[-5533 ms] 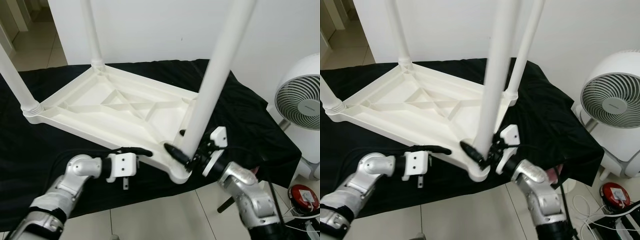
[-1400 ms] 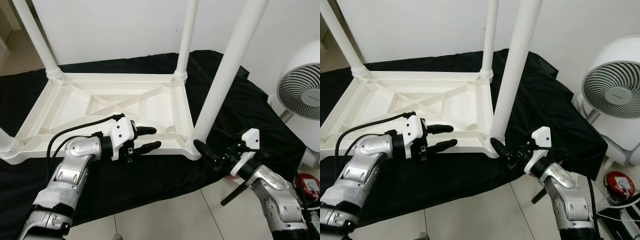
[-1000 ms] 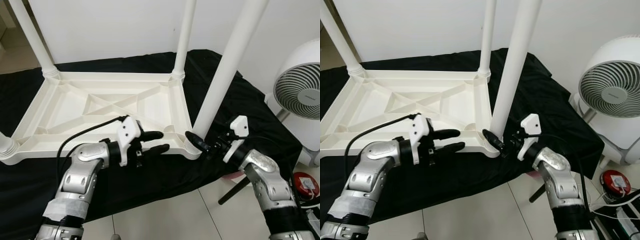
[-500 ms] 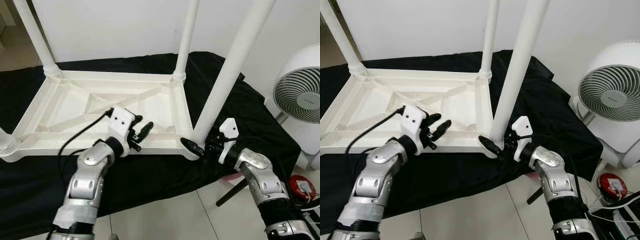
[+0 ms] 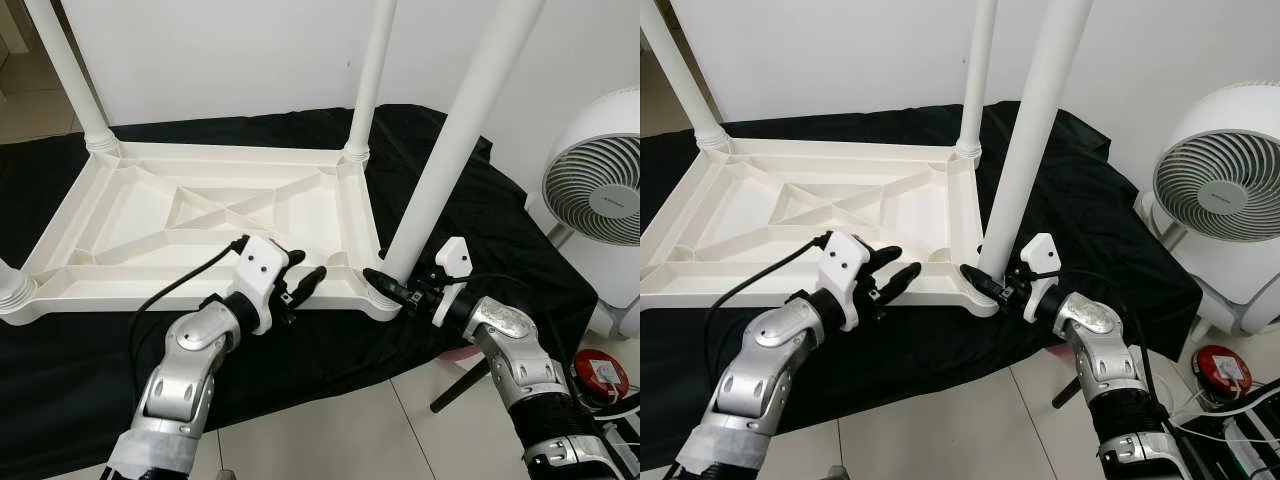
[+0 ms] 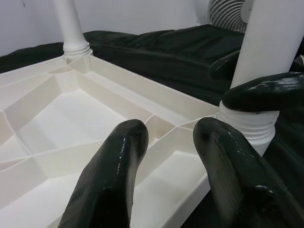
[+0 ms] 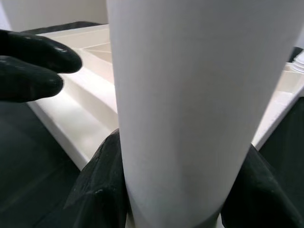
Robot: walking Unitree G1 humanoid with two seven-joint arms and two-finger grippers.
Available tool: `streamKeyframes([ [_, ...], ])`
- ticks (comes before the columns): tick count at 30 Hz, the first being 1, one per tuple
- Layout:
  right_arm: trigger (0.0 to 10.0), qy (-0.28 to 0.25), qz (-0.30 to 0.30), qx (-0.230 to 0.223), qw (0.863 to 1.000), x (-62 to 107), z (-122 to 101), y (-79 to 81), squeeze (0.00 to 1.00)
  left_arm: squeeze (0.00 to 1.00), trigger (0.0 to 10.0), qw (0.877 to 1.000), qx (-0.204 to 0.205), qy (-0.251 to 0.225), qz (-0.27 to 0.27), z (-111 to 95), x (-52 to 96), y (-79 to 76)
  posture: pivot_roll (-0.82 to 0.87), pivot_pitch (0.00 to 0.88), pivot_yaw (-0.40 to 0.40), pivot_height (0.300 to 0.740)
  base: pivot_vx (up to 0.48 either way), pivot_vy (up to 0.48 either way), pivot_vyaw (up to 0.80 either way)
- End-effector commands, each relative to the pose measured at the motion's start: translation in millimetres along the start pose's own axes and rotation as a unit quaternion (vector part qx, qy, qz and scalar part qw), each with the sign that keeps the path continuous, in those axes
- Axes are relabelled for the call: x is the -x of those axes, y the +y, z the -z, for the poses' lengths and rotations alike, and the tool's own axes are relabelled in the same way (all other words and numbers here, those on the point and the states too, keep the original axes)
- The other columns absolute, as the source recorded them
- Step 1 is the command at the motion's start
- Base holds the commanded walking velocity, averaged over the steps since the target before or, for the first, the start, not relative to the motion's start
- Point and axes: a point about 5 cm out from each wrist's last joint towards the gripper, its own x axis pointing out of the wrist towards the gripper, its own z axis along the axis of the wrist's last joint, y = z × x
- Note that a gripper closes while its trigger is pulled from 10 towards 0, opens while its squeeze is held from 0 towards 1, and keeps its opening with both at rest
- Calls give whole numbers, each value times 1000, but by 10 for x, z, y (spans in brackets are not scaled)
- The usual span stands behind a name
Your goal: Building children table
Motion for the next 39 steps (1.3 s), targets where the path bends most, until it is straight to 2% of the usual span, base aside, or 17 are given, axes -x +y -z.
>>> streamKeyframes([
  [1, 0, 15, 32, 4, 999, 7, 40, -1, 0, 0, 10000, 1000, -12, -6, -27, -22, -3, -19, -22, 0, -54, 740, 0, 0, 0],
  [2, 0, 15, 32, 4, 999, 7, 40, -1, 0, 0, 10000, 1000, -12, -6, -27, -22, -3, -19, -22, 0, -54, 740, 0, 0, 0],
  [3, 3843, 30, 72, 8, 997, -3, 66, -5, 0, 0, 10000, 999, -12, -8, -29, -27, -11, -38, -19, 0, -57, 740, 0, 0, 0],
  [4, 10000, 39, 105, 10, 994, -9, 85, -5, 0, 0, 10000, 999, -13, -12, -32, -35, -13, -50, -17, 0, -59, 740, 0, 0, 0],
  [6, 10000, 39, 105, 10, 994, -9, 85, -5, 0, 0, 10000, 999, -13, -12, -32, -35, -13, -50, -17, 0, -59, 740, 0, 0, 0],
  [7, 10000, 37, 153, 4, 988, -35, 84, 62, 0, 0, 10000, 999, -2, -13, -46, -44, -25, -42, -18, 0, -60, 740, 0, 0, 0],
  [11, 10000, 24, 191, -11, 981, -69, 61, 154, 0, 0, 10000, 998, 3, -17, -57, -57, -38, -22, -19, 0, -59, 740, 0, 0, 0],
  [13, 10000, 24, 222, -22, 974, -86, 60, 184, 0, 0, 10000, 998, -3, -22, -61, -69, -40, -16, -21, 0, -59, 740, 0, 0, 0],
  [14, 10000, 27, 261, -35, 964, -116, 74, 211, 0, 0, 10000, 998, -6, -25, -64, -73, -49, -11, -22, 0, -60, 740, 0, 0, 0],
  [16, 10000, 27, 261, -35, 964, -116, 74, 211, 0, 0, 10000, 998, -6, -25, -64, -73, -49, -11, -22, 0, -60, 740, 0, 0, 0],
  [19, 10000, 36, 355, -59, 932, -208, 116, 298, 0, 0, 10000, 996, -19, -32, -77, -81, -89, 9, -18, 0, -63, 740, 0, 0, 0],
  [28, 10000, 29, 387, -74, 919, -286, 60, 293, 0, 0, 10000, 993, 12, -37, -112, -75, -79, 175, -28, 0, -50, 740, 0, 0, 0],
  [29, 10000, 22, 388, -78, 918, -283, 29, 277, 1000, 0, 10000, 992, 3, -31, -122, -69, -88, 181, -19, 0, -55, 740, 0, 0, 0],
  [33, 10000, 7, 368, -88, 926, -305, -4, 273, 1000, 0, 10000, 992, -1, -29, -122, -67, -102, 164, -14, 0, -58, 740, 0, 0, 0],
  [36, 10000, -14, 314, -106, 943, -363, -71, 302, 1000, 0, 10000, 994, -10, -27, -109, -58, -114, 137, -7, 0, -60, 740, 0, 0, 0],
  [38, 10000, -14, 314, -106, 943, -363, -71, 302, 1000, 0, 10000, 994, -10, -27, -109, -58, -114, 137, -7, 0, -60, 740, 0, 0, 0],
  [39, 10000, -20, 283, -99, 954, -383, -107, 311, 0, 0, 10000, 994, -18, -24, -103, -50, -117, 135, -7, 0, -61, 740, 0, 0, 0],
])
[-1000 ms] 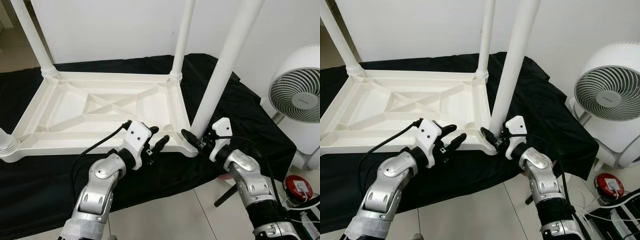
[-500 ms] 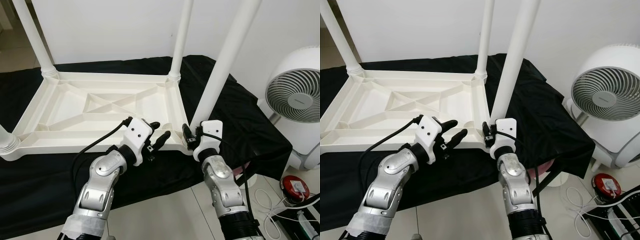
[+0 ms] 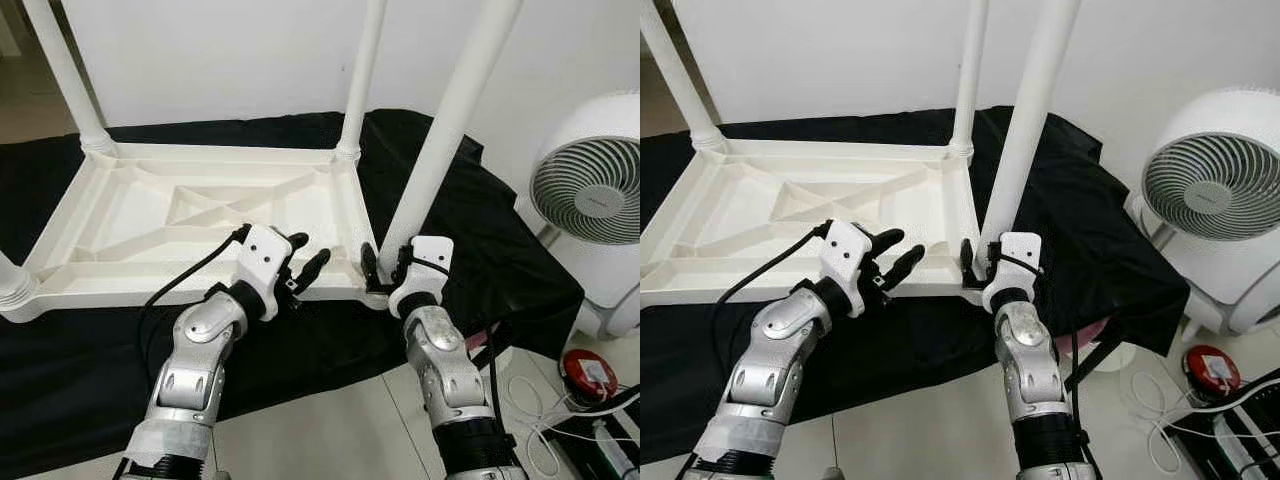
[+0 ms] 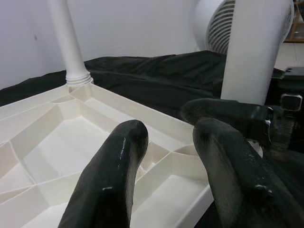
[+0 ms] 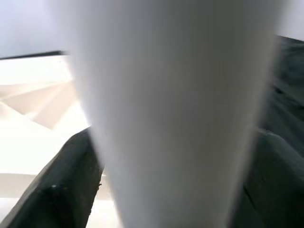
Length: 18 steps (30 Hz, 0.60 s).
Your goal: Building children table
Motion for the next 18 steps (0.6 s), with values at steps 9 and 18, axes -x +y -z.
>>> streamKeyframes([
  [9, 10000, -16, -200, 82, 976, 6, -160, -48, 0, 0, 10000, 1000, -12, 4, 1, 18, 9, -7, -4, 0, -60, 740, 0, 0, 0],
  [18, 10000, 39, -282, 130, 950, 34, -90, -315, 0, 0, 10000, 997, -5, 14, 73, 20, 136, -44, 5, 0, -61, 740, 0, 0, 0],
])
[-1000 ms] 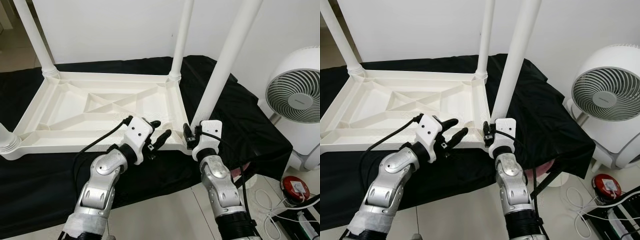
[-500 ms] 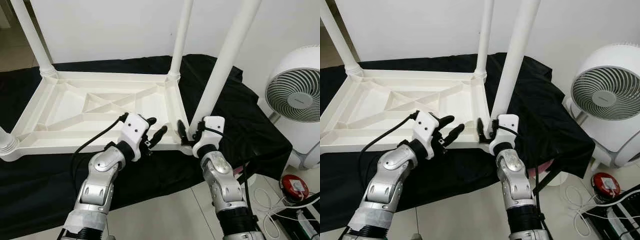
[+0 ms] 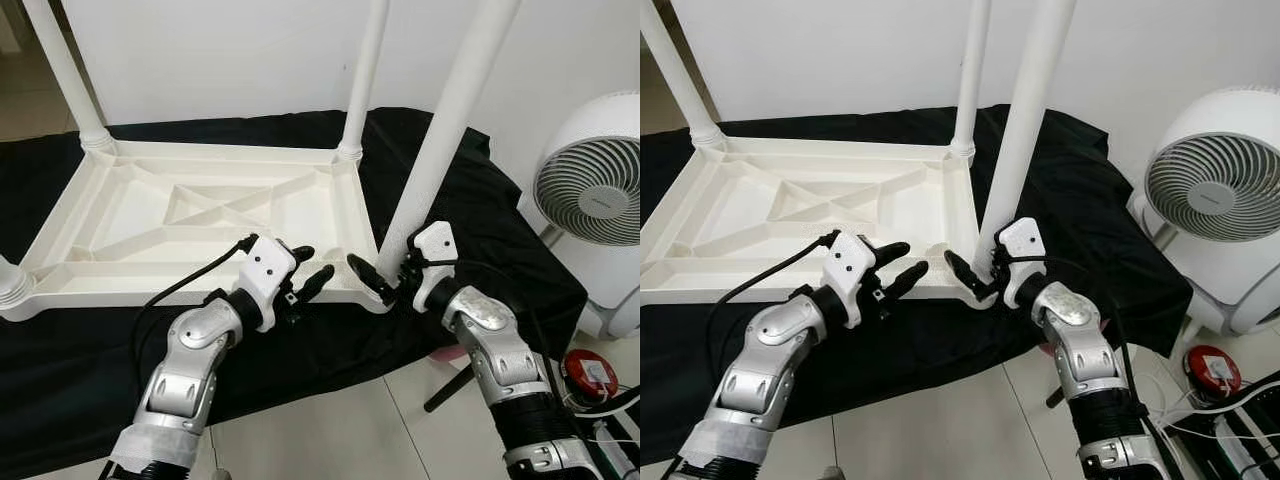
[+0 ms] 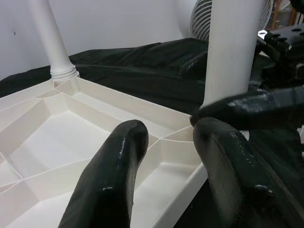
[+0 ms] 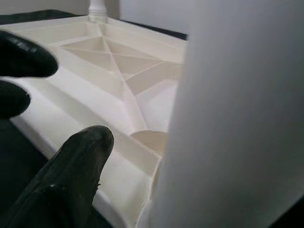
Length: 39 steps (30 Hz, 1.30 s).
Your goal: Building children table
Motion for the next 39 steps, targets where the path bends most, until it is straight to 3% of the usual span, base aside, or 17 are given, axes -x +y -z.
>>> streamKeyframes([
  [1, 10000, 17, -22, 3, 1000, 31, 47, -46, 0, 0, 10000, 999, 7, 3, 34, -8, 30, -45, 5, 0, -61, 740, 0, 0, 0],
  [3, 10000, 17, -22, 3, 1000, 31, 47, -46, 0, 0, 10000, 999, 7, 3, 34, -8, 30, -45, 5, 0, -61, 740, 0, 0, 0],
  [4, 10000, 34, -33, 4, 999, 69, 103, -127, 0, 0, 10000, 999, 9, 2, 47, -29, 44, -57, 6, 0, -59, 740, 0, 0, 0],
  [5, 9137, 37, -32, 4, 999, 84, 113, -159, 0, 0, 10000, 999, 10, -2, 53, -46, 52, -67, 6, 0, -59, 740, 0, 0, 0],
  [9, 9137, 37, -35, 3, 999, 96, 118, -182, 0, 0, 10000, 998, 11, -4, 58, -57, 57, -74, 6, 0, -59, 740, 0, 0, 0],
  [10, 2314, 37, -34, 1, 999, 110, 121, -207, 0, 0, 10000, 998, 9, -4, 64, -65, 71, -86, 6, 0, -59, 740, 0, 0, 0],
  [11, 0, 36, -31, -2, 999, 121, 130, -236, 0, 0, 10000, 998, 7, -2, 69, -66, 84, -93, 6, 0, -60, 740, 0, 0, 0],
  [22, 0, 13, -9, -29, 999, 120, 140, -254, 0, 0, 10000, 996, -2, 2, 90, -85, 103, -122, 2, 0, -63, 740, 0, 0, 0],
  [23, 10000, 6, -3, -33, 999, 101, 124, -223, 0, 0, 10000, 995, -5, 7, 99, -70, 117, -140, 3, 0, -65, 740, 0, 0, 0],
  [29, 10000, -2, 39, -37, 999, 53, 109, -192, 0, 0, 10000, 993, -7, 18, 118, -39, 141, -180, 5, 0, -69, 740, 0, 0, 0],
  [31, 10000, -6, 112, -41, 993, -22, 111, -153, 0, 0, 10000, 990, -7, 22, 136, -32, 156, -207, 9, 0, -73, 740, 0, 0, 0],
  [33, 10000, -6, 112, -41, 993, -22, 111, -153, 0, 0, 10000, 990, -7, 22, 136, -32, 156, -207, 9, 0, -73, 740, 0, 0, 0],
  [34, 10000, -13, 148, -47, 988, -65, 101, -96, 0, 0, 10000, 990, -6, 22, 140, -40, 160, -207, 4, 0, -68, 740, 0, 0, 0],
  [35, 10000, -13, 148, -47, 988, -65, 101, -96, 0, 0, 10000, 990, -6, 22, 140, -40, 160, -207, 4, 0, -68, 740, 0, 0, 0],
  [37, 10000, -18, 215, -81, 973, -138, 92, 25, 0, 0, 10000, 991, -5, 20, 136, -57, 147, -179, -3, 0, -66, 740, 0, 0, 0],
  [39, 10000, -18, 215, -81, 973, -138, 92, 25, 0, 0, 10000, 991, -5, 20, 136, -57, 147, -179, -3, 0, -66, 740, 0, 0, 0],
])
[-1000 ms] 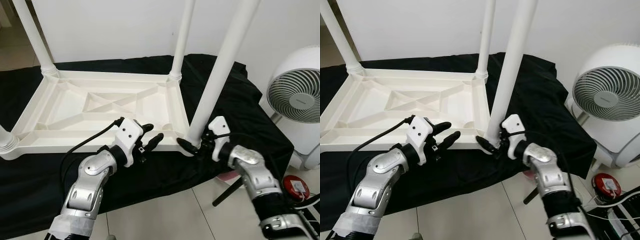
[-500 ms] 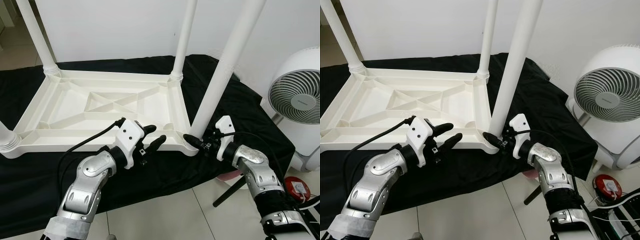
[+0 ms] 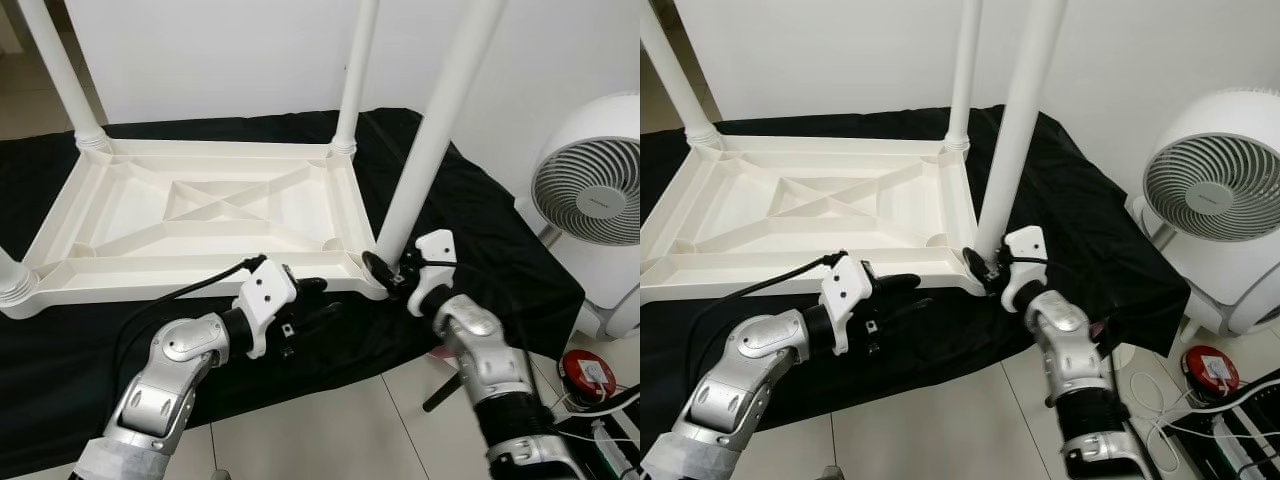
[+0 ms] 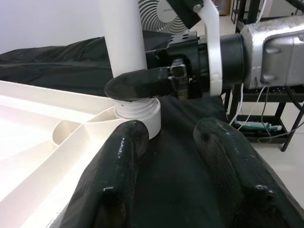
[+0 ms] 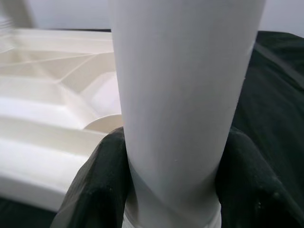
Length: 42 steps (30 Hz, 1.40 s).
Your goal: Building children table
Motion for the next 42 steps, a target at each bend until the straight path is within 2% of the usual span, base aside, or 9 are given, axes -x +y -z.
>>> streamKeyframes([
  [1, 10000, -7, 46, -2, 999, -5, -56, 7, 0, 0, 10000, 1000, 2, -5, 1, -26, -25, 7, -5, 0, -65, 740, 0, 0, 0],
  [9, 10000, 0, 120, -4, 993, 36, -25, 220, 0, 0, 10000, 1000, -2, -9, -15, -45, -36, 68, -6, 0, -65, 740, 0, 0, 0],
  [16, 10000, 6, 108, -10, 994, 45, -4, 273, 0, 0, 10000, 1000, -5, -10, -24, -52, -29, 128, -11, 0, -66, 740, 0, 0, 0],
  [18, 10000, 7, 107, -15, 994, 62, -8, 257, 694, 0, 10000, 1000, -2, -11, -22, -52, -31, 118, -15, 0, -65, 740, 0, 0, 0],
  [20, 10000, 7, 107, -15, 994, 62, -8, 257, 694, 0, 10000, 1000, -2, -11, -22, -52, -31, 118, -15, 0, -65, 740, 0, 0, 0],
  [21, 10000, 2, 92, -16, 996, 66, -23, 256, 1000, 0, 10000, 1000, -1, -11, -21, -50, -31, 111, -15, 0, -64, 740, 0, 0, 0],
  [26, 10000, -6, 40, -11, 999, 66, -68, 220, 1000, 0, 10000, 1000, 0, -13, -21, -57, -42, 104, -19, 0, -64, 740, 0, 0, 0],
  [27, 10000, -9, -60, 32, 998, 80, -106, 143, 0, 0, 10000, 1000, 2, -16, -20, -60, -53, 99, -26, 0, -59, 740, 0, 0, 0],
  [42, 10000, 20, -210, 108, 971, -67, -162, -168, 0, 0, 10000, 999, -1, -22, -23, -83, -101, 143, -25, 0, -53, 740, 0, 0, 0],
])
